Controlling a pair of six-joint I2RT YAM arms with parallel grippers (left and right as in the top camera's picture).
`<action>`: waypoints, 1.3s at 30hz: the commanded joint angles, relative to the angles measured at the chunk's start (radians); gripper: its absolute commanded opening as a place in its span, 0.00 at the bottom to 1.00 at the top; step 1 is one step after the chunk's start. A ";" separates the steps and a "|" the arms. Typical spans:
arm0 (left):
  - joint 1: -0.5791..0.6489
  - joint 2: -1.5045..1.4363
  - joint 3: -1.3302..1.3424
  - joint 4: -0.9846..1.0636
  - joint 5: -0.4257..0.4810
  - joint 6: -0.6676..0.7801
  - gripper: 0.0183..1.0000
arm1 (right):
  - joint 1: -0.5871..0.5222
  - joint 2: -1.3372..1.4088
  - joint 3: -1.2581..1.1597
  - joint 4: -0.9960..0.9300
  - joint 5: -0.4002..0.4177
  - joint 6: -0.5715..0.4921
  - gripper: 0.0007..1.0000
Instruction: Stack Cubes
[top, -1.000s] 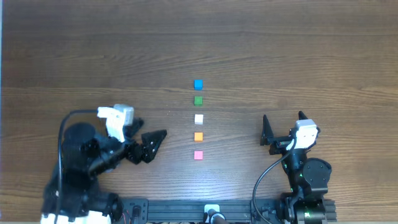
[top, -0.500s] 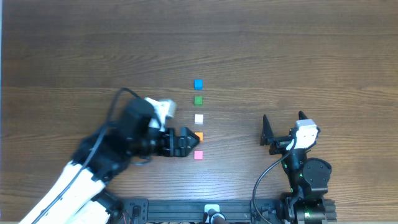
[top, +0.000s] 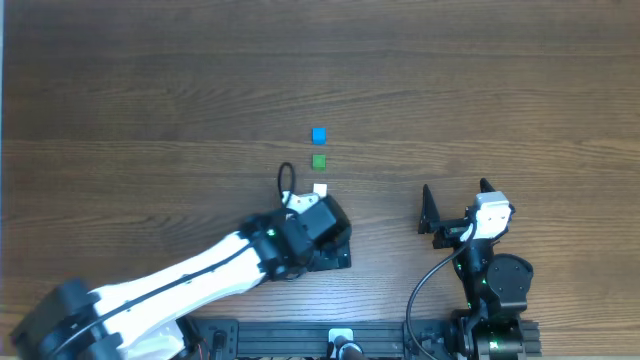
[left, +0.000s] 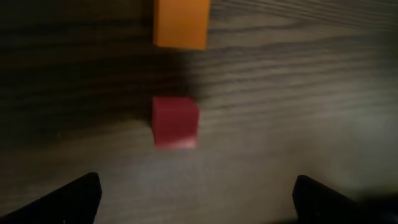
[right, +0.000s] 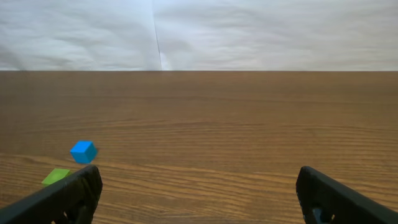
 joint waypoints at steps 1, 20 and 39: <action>-0.012 0.097 0.041 0.004 -0.076 -0.037 0.99 | 0.006 -0.010 -0.009 0.004 -0.011 -0.002 0.99; -0.064 0.195 0.063 0.007 -0.206 0.025 0.96 | 0.006 -0.010 -0.009 0.004 -0.011 -0.002 0.99; -0.064 0.234 0.063 0.023 -0.218 0.051 0.87 | 0.006 -0.010 -0.009 0.004 -0.011 -0.002 0.99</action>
